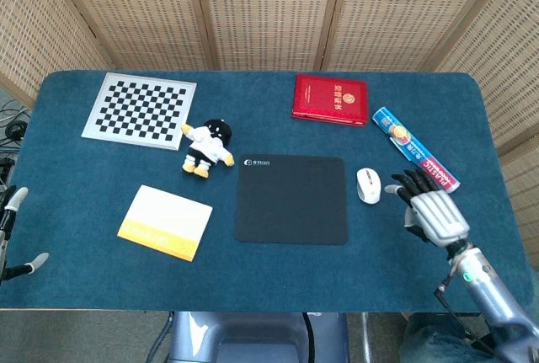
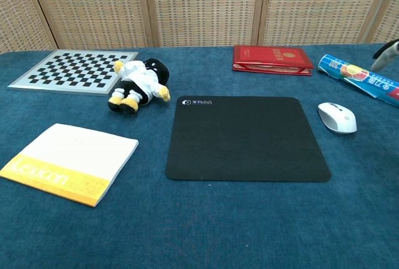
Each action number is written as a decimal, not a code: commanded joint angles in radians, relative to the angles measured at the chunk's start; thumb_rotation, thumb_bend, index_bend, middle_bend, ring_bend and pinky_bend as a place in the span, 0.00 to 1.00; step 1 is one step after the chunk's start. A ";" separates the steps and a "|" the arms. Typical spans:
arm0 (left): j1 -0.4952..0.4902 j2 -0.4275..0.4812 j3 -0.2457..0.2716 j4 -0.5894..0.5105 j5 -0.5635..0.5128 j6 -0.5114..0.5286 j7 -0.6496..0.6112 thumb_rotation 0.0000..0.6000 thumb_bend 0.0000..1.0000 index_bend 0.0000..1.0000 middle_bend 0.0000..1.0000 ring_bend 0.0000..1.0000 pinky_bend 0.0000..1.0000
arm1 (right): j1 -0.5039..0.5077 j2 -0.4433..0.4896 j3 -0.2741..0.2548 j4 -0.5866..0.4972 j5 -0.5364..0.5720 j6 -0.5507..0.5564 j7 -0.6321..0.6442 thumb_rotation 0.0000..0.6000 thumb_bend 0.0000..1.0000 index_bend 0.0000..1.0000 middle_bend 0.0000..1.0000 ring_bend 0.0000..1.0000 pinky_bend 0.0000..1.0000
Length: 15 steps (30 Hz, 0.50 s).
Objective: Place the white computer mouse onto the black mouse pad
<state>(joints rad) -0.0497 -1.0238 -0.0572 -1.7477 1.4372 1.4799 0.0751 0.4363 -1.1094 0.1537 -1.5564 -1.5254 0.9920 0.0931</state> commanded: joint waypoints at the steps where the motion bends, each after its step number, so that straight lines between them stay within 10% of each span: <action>1: -0.013 -0.012 -0.012 0.007 -0.025 -0.016 0.022 1.00 0.02 0.00 0.00 0.00 0.00 | 0.121 -0.066 0.015 0.110 0.027 -0.130 0.025 1.00 1.00 0.26 0.16 0.00 0.00; 15: -0.026 -0.026 -0.028 0.019 -0.075 -0.035 0.036 1.00 0.03 0.00 0.00 0.00 0.00 | 0.233 -0.205 0.008 0.308 0.116 -0.245 -0.126 1.00 1.00 0.26 0.17 0.00 0.00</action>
<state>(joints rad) -0.0745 -1.0496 -0.0842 -1.7296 1.3638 1.4463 0.1102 0.6620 -1.3043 0.1657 -1.2616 -1.4182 0.7564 -0.0214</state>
